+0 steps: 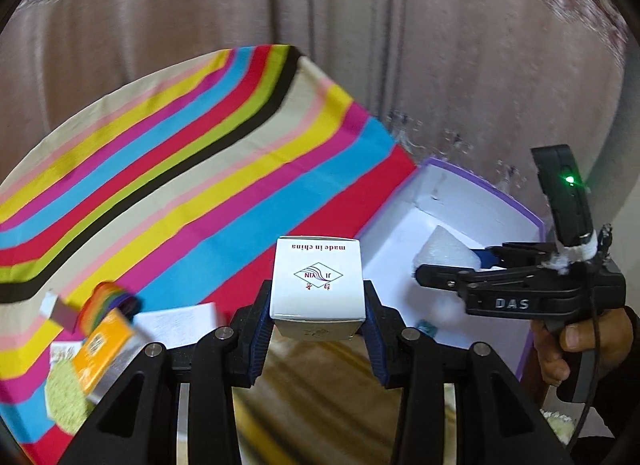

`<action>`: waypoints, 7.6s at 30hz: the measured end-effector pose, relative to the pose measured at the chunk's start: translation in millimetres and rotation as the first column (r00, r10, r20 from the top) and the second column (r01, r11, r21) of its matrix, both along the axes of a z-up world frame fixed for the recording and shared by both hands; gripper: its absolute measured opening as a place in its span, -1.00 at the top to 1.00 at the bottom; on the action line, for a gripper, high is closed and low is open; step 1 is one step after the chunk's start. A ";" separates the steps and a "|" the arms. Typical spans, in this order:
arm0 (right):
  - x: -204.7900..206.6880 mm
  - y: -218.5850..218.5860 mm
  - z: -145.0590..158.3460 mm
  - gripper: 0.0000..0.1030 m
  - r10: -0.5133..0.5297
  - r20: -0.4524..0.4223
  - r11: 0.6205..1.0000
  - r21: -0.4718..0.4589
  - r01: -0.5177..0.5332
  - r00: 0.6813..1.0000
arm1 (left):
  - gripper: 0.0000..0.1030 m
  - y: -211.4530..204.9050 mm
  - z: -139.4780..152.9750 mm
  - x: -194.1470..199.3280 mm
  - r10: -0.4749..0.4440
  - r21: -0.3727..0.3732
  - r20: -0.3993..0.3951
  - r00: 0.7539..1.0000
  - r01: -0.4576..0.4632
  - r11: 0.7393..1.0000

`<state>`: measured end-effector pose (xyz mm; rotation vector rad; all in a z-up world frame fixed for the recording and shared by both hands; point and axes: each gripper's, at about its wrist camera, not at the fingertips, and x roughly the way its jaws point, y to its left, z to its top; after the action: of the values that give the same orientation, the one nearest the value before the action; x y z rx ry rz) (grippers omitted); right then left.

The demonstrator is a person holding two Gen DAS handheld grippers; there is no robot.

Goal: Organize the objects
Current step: 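Carry the foam block and white box into the purple-rimmed box and open both tools, then move both tools back to the remaining items on the cloth, then grasp the orange tissue pack with the right tool while the left tool grasps the small white cube, then carry the tissue pack and white cube into the purple-rimmed box and open both tools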

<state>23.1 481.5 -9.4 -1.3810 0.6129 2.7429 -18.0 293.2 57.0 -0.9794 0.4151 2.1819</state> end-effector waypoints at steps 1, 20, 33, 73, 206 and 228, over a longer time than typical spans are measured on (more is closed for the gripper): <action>1.2 3.0 -0.7 -0.17 -0.014 0.005 1.000 0.011 0.014 1.000 | 0.18 5.5 -0.7 1.0 -0.013 -0.002 0.001 1.000 0.013 1.000; 4.2 17.4 5.3 -0.55 -0.163 0.047 0.975 0.158 0.154 0.986 | -0.66 8.9 12.8 3.0 -0.011 0.084 -0.036 0.999 0.014 0.996; -3.8 -25.7 50.3 -0.74 -0.144 -0.112 0.907 0.382 0.176 0.983 | -0.67 -63.3 33.0 12.6 0.213 0.082 -0.305 0.928 -0.198 0.977; -58.1 -191.7 58.1 -0.76 0.284 -0.065 0.945 0.191 -0.267 0.957 | -0.67 -258.6 4.3 -7.4 0.576 0.271 0.118 0.809 -0.584 0.765; -21.2 -84.3 41.2 -0.52 0.057 -0.014 0.998 0.035 -0.056 0.998 | 0.19 -91.1 2.9 -10.0 0.157 0.135 0.115 0.981 -0.172 0.976; 22.4 19.6 12.6 -0.52 -0.195 0.080 0.979 0.081 0.189 0.978 | 0.19 10.4 -8.7 1.5 -0.082 0.122 0.165 0.983 0.062 0.991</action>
<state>45.5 501.1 3.2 -1.3411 0.6003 2.5150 -16.5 303.6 48.3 -1.0592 0.2363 2.0147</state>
